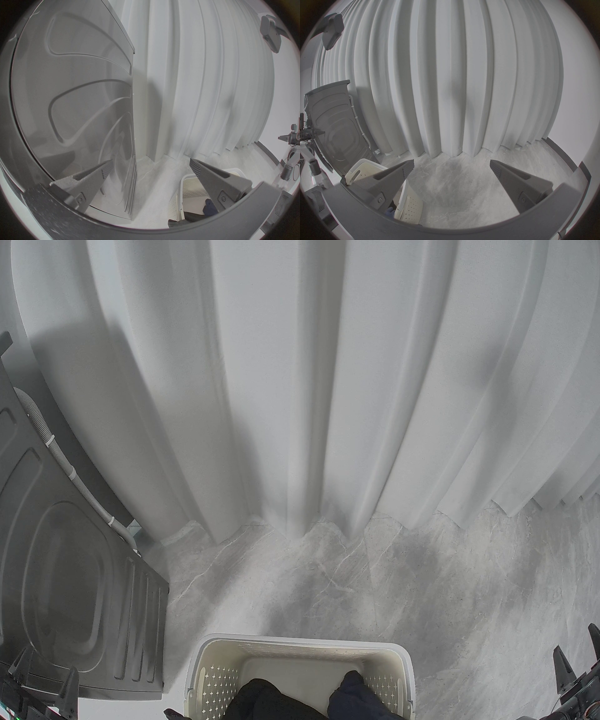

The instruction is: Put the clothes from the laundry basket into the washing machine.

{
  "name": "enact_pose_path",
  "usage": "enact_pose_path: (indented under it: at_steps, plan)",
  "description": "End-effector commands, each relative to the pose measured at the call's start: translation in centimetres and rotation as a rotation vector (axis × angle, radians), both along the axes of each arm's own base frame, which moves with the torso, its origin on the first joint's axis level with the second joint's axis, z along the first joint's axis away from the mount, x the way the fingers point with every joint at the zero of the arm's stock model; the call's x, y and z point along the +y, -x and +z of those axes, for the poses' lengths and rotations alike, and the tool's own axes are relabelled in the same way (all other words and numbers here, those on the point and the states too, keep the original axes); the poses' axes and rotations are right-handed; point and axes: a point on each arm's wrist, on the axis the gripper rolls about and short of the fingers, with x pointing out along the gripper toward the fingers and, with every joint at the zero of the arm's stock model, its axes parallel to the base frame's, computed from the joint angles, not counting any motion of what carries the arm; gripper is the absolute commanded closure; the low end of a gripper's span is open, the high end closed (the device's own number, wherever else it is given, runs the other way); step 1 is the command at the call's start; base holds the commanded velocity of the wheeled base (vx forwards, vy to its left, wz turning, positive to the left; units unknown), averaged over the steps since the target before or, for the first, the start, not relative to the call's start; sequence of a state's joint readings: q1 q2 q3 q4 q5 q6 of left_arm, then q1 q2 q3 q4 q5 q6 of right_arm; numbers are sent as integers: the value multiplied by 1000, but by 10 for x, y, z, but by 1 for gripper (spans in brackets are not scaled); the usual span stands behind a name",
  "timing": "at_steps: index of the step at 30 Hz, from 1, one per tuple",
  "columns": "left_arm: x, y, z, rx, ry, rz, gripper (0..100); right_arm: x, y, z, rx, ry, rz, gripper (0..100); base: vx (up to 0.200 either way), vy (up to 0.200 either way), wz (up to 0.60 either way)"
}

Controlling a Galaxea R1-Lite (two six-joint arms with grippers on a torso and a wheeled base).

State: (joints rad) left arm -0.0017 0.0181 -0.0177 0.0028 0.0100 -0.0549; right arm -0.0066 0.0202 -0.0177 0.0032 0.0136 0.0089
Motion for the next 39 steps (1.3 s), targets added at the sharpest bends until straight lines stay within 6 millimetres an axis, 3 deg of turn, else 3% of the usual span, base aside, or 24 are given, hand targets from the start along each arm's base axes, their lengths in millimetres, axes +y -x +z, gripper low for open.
enact_pose_path:
  at_steps: [1,9,39]
  plan:
    - [0,0,-5,4,0,1,0,0,-1,-5,17,0,1,0,0,0,0]
    - [0,0,-5,4,0,1,0,0,-1,-5,17,0,1,0,0,0,0]
    - [0,0,-5,4,0,1,0,0,-1,-5,17,0,1,0,-200,0,0]
